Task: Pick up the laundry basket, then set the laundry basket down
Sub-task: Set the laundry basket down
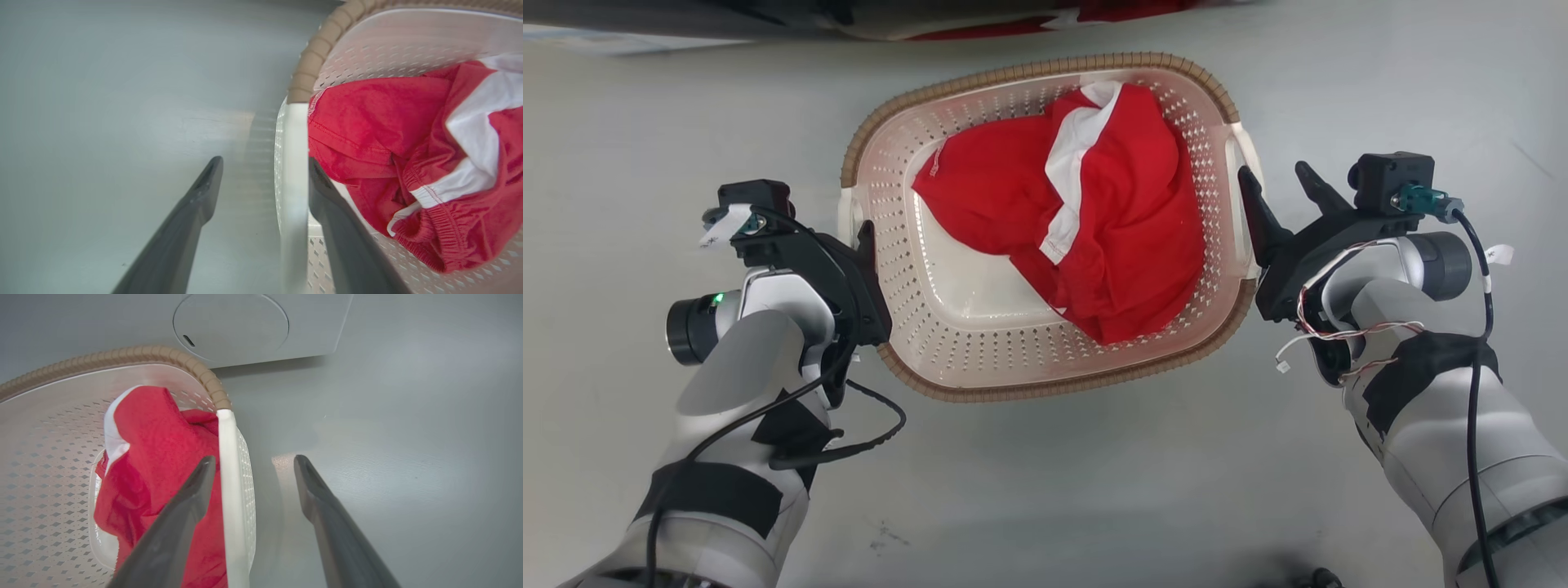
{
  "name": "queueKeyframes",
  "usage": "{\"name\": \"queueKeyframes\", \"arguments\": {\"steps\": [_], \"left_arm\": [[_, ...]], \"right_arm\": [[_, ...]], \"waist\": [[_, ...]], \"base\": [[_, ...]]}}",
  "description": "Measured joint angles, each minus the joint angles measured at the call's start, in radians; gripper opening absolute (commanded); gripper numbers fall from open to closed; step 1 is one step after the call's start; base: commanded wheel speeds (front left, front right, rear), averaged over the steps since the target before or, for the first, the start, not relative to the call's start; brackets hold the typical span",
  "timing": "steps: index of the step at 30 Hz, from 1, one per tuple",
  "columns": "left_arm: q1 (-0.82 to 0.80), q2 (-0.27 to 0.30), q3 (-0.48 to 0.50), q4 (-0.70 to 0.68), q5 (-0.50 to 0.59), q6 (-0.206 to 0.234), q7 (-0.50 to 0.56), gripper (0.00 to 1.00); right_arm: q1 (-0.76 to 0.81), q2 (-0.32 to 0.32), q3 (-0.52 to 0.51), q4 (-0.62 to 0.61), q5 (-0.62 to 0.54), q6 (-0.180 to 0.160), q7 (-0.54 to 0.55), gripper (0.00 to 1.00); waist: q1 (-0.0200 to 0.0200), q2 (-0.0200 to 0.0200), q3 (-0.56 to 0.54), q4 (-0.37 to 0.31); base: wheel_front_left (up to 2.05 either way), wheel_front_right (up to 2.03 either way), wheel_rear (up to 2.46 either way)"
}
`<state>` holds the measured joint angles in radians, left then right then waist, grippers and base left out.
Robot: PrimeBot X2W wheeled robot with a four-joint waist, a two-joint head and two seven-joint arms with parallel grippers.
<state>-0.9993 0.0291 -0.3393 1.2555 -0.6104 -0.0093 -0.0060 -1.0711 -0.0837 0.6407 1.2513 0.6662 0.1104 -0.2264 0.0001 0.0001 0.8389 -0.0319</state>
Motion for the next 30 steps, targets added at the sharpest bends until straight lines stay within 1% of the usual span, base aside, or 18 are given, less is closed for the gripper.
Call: {"name": "queueKeyframes", "arguments": {"steps": [5, 11, 20, 26, 30], "left_arm": [[0.017, 0.000, -0.019, 0.001, 0.007, -0.010, -0.039, 1.00], [0.072, 0.000, -0.032, 0.003, 0.018, -0.018, -0.100, 1.00], [0.164, 0.000, -0.036, 0.003, 0.022, -0.033, -0.197, 1.00], [0.222, 0.000, -0.033, 0.000, 0.022, -0.037, -0.224, 1.00], [0.268, 0.000, -0.030, -0.013, 0.016, -0.045, -0.237, 1.00]], "right_arm": [[0.032, -0.001, -0.002, 0.002, 0.000, 0.004, -0.007, 1.00], [0.079, -0.013, 0.005, 0.005, 0.000, 0.009, -0.014, 1.00], [0.154, -0.016, -0.016, -0.002, 0.012, 0.010, -0.023, 1.00], [0.211, -0.018, -0.041, -0.023, 0.023, 0.013, -0.023, 1.00], [0.256, -0.023, -0.062, -0.062, 0.032, 0.013, -0.023, 1.00]], "waist": [[0.0000, 0.0000, -0.048, 0.000], [-0.0002, 0.0000, -0.122, -0.002], [-0.0003, -0.0001, -0.247, -0.009], [-0.0003, 0.0000, -0.334, -0.014], [-0.0003, -0.0001, -0.408, -0.017]], "base": [[0.00, 0.00, 0.00], [0.00, 0.00, 0.00], [0.00, 0.00, 0.00], [0.00, 0.00, 0.00], [0.00, 0.00, 0.00]]}}
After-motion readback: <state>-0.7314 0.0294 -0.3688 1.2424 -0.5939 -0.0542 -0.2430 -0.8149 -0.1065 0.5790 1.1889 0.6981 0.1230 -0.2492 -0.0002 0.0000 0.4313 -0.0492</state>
